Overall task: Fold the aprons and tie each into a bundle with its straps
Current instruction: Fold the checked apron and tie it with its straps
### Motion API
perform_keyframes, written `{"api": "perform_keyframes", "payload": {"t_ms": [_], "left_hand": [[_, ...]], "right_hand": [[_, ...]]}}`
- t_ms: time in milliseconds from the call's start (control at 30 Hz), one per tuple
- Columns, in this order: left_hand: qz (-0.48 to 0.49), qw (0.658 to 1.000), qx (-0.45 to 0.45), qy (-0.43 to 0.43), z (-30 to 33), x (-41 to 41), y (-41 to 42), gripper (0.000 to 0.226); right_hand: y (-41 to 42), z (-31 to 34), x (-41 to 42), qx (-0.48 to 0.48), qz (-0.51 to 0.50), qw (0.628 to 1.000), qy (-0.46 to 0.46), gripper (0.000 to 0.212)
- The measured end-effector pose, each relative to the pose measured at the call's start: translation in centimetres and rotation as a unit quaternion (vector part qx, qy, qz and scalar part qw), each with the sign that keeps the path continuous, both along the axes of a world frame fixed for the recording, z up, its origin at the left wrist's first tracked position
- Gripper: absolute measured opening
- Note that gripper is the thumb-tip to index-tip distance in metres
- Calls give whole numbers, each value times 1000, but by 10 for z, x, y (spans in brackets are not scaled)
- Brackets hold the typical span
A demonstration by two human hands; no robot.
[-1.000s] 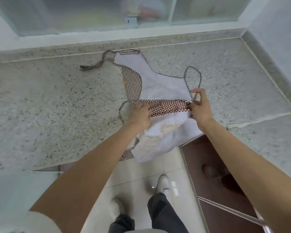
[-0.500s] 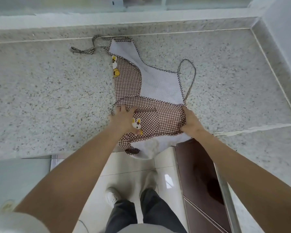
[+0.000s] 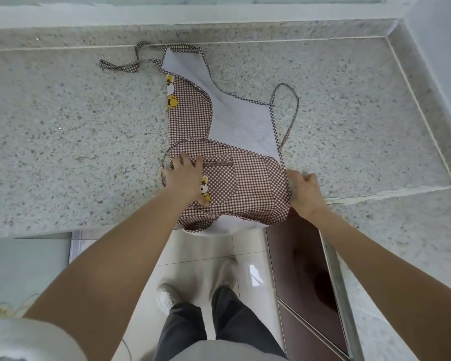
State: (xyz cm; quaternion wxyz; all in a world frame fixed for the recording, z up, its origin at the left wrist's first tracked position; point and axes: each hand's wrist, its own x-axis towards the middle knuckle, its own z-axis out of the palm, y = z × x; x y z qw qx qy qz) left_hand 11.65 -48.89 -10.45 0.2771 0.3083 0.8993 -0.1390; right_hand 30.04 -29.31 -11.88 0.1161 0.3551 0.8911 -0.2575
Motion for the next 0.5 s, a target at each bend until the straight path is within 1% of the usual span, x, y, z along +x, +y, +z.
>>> {"api": "perform_keyframes", "payload": {"t_ms": [67,133,233,333,400,500], "left_hand": [[6,1000,5,-3,0,1,1,124],[31,999,38,-10,0,3,1,118],[29,996,89,9,-3,8,0,109],[26,995,97,-12,-7,10,-2,106],[32,995,91,-31,-6,8,-3,106],[10,997,71,-25,-3,5,-1,107]], "right_hand": [[-4,1,-2,-7,-32,999,28,48],[-8,1,-7,-20,-62,997,42,35],[-10,0,-18,-23,-98,995,12,40],[-6,0,-26,-34,-128,991,-32,41],[-3,-1,-28,-44,-131,989,-50,36],[-2,-1,-29,-42,-121,991,-45,26]]}}
